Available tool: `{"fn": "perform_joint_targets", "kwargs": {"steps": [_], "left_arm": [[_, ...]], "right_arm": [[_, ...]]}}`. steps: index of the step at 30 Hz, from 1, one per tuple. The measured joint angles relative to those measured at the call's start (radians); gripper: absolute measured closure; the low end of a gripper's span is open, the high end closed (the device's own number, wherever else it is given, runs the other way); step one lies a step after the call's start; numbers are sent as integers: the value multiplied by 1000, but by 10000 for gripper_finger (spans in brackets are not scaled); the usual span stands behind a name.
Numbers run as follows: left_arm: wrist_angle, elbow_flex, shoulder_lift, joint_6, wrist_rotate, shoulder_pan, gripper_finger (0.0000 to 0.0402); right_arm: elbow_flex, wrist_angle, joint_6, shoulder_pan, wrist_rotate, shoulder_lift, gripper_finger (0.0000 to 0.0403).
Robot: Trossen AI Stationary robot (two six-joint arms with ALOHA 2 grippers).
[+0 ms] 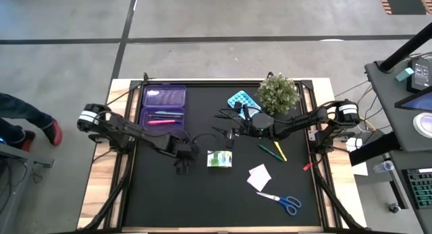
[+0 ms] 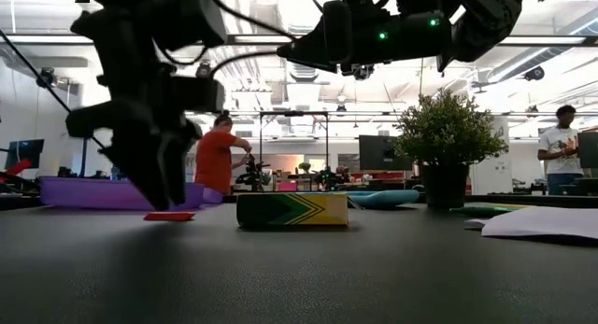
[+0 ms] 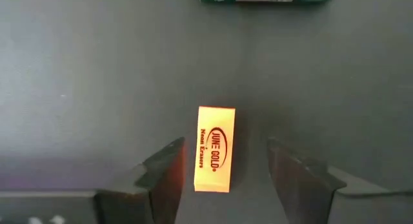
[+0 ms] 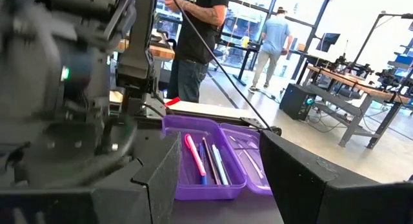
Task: Pack school essentials
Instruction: Put the orange eraser into the purple supply box
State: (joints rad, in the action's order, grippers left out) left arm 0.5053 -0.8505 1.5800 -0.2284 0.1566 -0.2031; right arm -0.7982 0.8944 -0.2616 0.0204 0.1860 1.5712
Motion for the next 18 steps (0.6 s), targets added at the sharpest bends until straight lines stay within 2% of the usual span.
{"fn": "perform_joint_targets", "kwargs": {"steps": [3,10,14,18], "left_arm": [[-3,0,28,21,-1,0,187],[-21,0,47,25,1,0,187],[-27,4,48,25,-3,0,212],[-30,5,48,26,-7,-1,258]], "right_arm": [[0,0,0,0,0,0,202],[0,-1,0,0,0,1,202],[0,-1,0,0,0,1,202],[0,-1,0,0,0,1,202]]}}
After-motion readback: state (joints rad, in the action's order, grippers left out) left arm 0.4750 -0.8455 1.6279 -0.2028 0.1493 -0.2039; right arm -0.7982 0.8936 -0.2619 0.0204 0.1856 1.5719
